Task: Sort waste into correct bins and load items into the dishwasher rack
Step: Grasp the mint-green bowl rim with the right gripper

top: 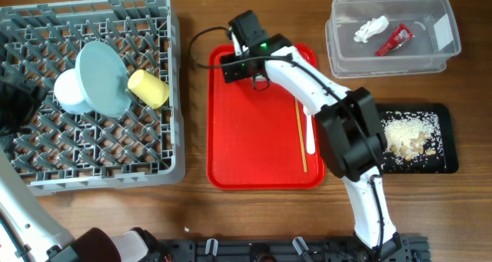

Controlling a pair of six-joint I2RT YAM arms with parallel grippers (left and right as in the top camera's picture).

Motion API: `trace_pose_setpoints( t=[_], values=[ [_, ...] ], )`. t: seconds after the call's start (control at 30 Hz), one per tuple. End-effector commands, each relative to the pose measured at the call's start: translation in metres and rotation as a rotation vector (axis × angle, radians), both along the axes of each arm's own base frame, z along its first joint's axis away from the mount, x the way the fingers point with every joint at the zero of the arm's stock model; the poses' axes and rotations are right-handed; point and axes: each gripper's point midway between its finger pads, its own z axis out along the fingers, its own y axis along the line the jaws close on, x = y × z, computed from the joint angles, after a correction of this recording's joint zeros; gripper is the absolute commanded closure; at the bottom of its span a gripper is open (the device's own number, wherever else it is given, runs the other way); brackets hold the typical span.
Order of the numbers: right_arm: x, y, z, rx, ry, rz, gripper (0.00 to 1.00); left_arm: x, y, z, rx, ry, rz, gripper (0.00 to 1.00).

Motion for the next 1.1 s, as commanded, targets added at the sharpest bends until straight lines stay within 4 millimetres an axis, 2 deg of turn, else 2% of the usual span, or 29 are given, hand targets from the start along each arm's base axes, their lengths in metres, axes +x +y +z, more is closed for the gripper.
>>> trace_pose_setpoints(
  t=[0.0,0.17,0.37,0.43,0.5,0.6,0.63,0.67,0.77,0.87,1.0,1.07],
  values=[
    [-0.003,0.0,-0.016,-0.069,-0.012,0.022,0.47,-0.003,0.003,0.001,0.014,0.006,0.01,0.0],
    [-0.006,0.008,-0.01,-0.048,-0.011,0.01,0.96,-0.003,0.003,0.001,0.014,0.006,0.01,0.0],
    [-0.014,0.013,-0.005,-0.04,0.003,0.02,0.96,-0.003,0.003,0.001,0.014,0.006,0.01,0.0],
    [-0.02,0.02,-0.002,-0.02,0.017,0.033,0.96,-0.003,0.003,0.001,0.014,0.006,0.01,0.0],
    [-0.028,0.034,0.01,0.045,0.037,0.053,0.96,-0.003,0.003,0.001,0.014,0.006,0.01,0.0],
    [-0.037,0.059,0.047,0.215,0.055,0.087,0.96,-0.003,0.003,0.001,0.014,0.006,0.01,0.0],
    [-0.039,0.066,0.066,0.277,0.054,0.091,0.96,-0.003,0.003,0.001,0.014,0.006,0.01,0.0],
    [-0.039,0.069,0.078,0.312,0.047,0.091,0.96,-0.003,0.003,0.001,0.014,0.006,0.01,0.0],
    [-0.038,0.076,0.131,0.424,-0.016,0.103,0.96,-0.003,0.003,0.001,0.014,0.006,0.01,0.0],
    [-0.045,0.082,0.179,0.524,-0.065,0.14,0.96,-0.003,0.003,0.001,0.014,0.006,0.01,0.0],
    [-0.053,0.086,0.212,0.61,-0.078,0.153,0.96,-0.003,0.003,0.001,0.014,0.006,0.01,0.0],
    [-0.059,0.099,0.234,0.713,-0.074,0.215,0.96,-0.003,0.003,0.001,0.014,0.006,0.01,0.0]
  ],
)
